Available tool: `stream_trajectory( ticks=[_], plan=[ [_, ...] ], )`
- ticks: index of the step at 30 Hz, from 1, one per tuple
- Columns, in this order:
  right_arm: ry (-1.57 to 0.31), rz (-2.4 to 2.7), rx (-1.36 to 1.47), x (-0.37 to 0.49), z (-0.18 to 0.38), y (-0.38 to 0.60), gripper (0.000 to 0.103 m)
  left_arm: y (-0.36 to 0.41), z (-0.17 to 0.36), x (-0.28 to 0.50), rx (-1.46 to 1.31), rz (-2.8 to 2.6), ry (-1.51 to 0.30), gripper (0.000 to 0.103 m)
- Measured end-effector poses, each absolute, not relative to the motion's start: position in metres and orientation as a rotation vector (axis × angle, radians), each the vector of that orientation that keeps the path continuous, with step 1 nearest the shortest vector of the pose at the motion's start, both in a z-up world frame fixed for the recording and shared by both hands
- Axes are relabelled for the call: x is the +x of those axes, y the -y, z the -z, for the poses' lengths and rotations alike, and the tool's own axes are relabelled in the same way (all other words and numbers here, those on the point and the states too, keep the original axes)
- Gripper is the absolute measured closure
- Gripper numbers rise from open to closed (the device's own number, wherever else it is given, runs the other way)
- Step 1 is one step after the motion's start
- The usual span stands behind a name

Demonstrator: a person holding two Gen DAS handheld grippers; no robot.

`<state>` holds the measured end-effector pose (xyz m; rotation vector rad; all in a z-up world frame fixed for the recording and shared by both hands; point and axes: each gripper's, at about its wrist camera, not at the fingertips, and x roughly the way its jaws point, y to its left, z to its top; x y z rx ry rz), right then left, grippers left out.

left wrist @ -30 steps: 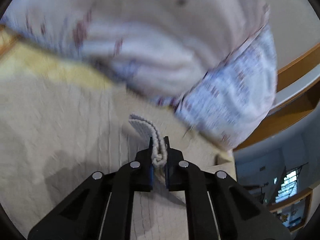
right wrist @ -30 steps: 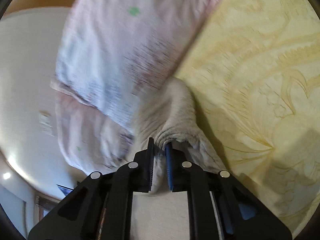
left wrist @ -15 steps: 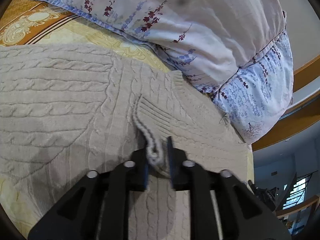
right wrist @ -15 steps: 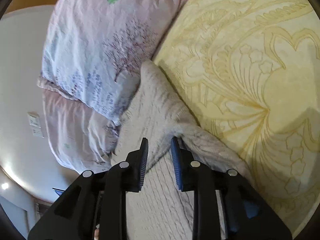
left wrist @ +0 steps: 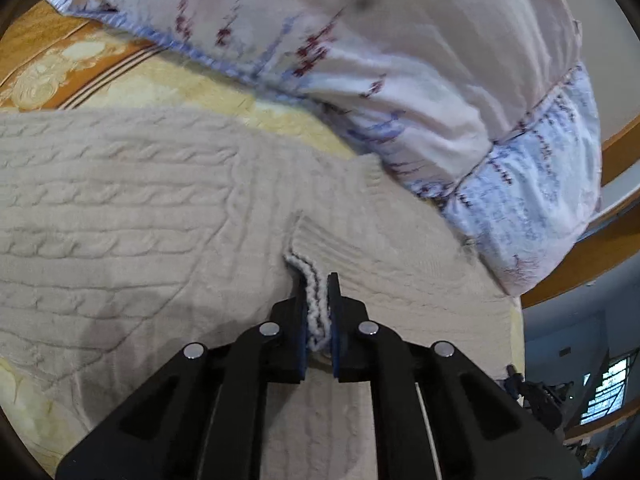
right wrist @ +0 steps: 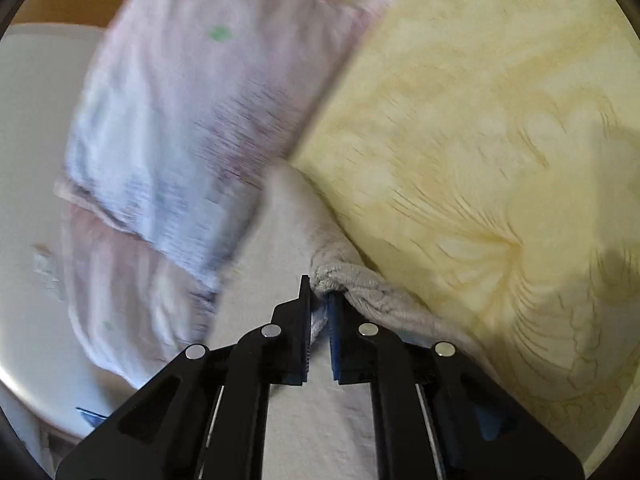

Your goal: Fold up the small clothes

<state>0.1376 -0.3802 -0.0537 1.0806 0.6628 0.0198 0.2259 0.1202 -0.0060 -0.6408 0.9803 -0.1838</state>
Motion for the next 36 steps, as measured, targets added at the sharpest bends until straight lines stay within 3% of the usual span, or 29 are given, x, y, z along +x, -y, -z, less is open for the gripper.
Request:
stream_trajectory(
  ticks=[2,4,5,6,7,8,9,14,27,33,36],
  plan=[
    [-0.684,-0.007,1.028,0.138,0.051,0.378,0.096,-0.12,0.004,0.223,-0.62,0.177,-0.984,0.091],
    [-0.706,0.006,0.973,0.136,0.044,0.374,0.084,-0.123,0.0,0.219,-0.598,0.165,-0.984,0.089],
    [-0.71,0.009,0.954,0.134,0.041,0.373,0.078,-0.126,-0.003,0.215,-0.593,0.163,-0.981,0.082],
    [-0.713,0.006,0.932,0.131,0.038,0.37,0.065,-0.13,-0.006,0.211,-0.595,0.171,-0.976,0.077],
    [-0.707,0.001,0.901,0.126,0.033,0.367,0.053,-0.138,-0.011,0.203,-0.605,0.186,-0.962,0.064],
    [-0.699,0.002,0.872,0.122,0.029,0.363,0.047,-0.142,-0.014,0.196,-0.609,0.189,-0.952,0.054],
    [-0.686,0.007,0.833,0.116,0.023,0.358,0.039,-0.152,-0.019,0.184,-0.614,0.194,-0.93,0.051],
    [-0.674,-0.04,0.703,0.11,0.006,0.332,0.034,-0.205,-0.037,0.131,-0.636,0.131,-0.842,0.04],
    [-0.774,-0.205,0.628,0.112,0.018,0.285,0.03,-0.354,-0.003,0.064,-1.017,-0.212,-0.746,0.045],
    [-0.778,-0.21,0.621,0.111,0.018,0.284,0.029,-0.374,0.014,0.068,-1.218,-0.203,-0.673,0.061],
    [-0.78,-0.217,0.62,0.111,0.018,0.283,0.029,-0.386,0.021,0.071,-1.287,-0.245,-0.636,0.076]
  ],
)
